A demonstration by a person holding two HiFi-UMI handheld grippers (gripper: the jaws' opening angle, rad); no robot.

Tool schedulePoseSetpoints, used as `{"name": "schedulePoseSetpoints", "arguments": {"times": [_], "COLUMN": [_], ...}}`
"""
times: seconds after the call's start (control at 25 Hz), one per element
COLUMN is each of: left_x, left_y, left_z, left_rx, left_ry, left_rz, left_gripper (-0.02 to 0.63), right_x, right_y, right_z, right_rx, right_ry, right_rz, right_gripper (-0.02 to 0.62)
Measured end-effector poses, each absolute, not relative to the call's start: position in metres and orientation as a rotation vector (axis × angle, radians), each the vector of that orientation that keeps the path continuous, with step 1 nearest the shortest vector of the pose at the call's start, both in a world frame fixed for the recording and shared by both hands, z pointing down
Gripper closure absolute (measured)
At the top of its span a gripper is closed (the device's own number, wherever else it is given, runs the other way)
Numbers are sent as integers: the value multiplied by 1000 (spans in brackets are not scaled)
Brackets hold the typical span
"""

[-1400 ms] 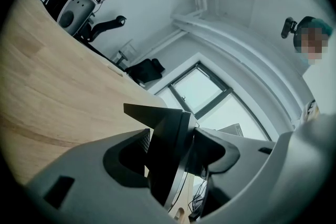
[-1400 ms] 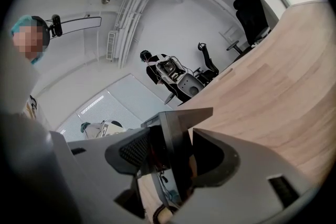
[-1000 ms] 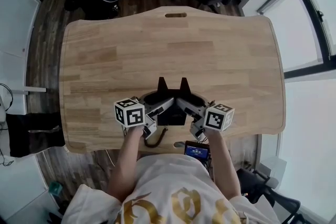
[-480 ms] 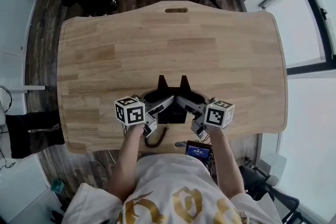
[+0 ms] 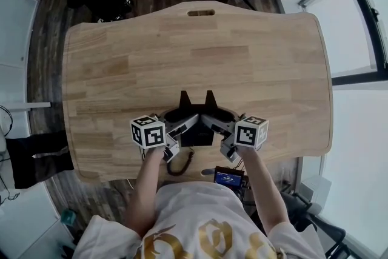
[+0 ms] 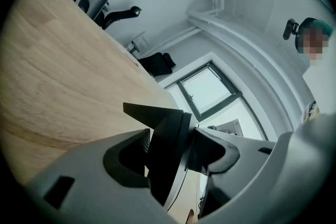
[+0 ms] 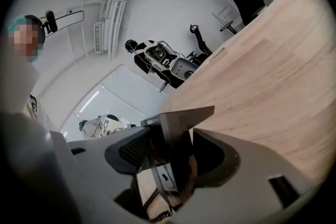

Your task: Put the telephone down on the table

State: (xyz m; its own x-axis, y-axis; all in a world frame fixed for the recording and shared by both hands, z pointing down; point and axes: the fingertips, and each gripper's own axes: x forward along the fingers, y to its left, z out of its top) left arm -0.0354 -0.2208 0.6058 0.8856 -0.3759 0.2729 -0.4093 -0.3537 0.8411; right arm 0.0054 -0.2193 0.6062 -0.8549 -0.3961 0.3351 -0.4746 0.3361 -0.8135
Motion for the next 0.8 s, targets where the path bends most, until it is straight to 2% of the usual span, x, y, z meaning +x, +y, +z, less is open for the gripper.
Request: {"name": "schedulePoseSetpoints", "arguments": {"times": [0.8], "left_x": [-34], "left_y": [-244], "left_z": [631], "left_rx": [1868], "left_ry": [-618], "left_rz": [36], "left_gripper": [360], "right_x": [9], "right_y": [-240], "right_z": [632], "right_rx": [875], "right_ry": [-2455], "right_rz": [1555], "right_gripper": [370]}}
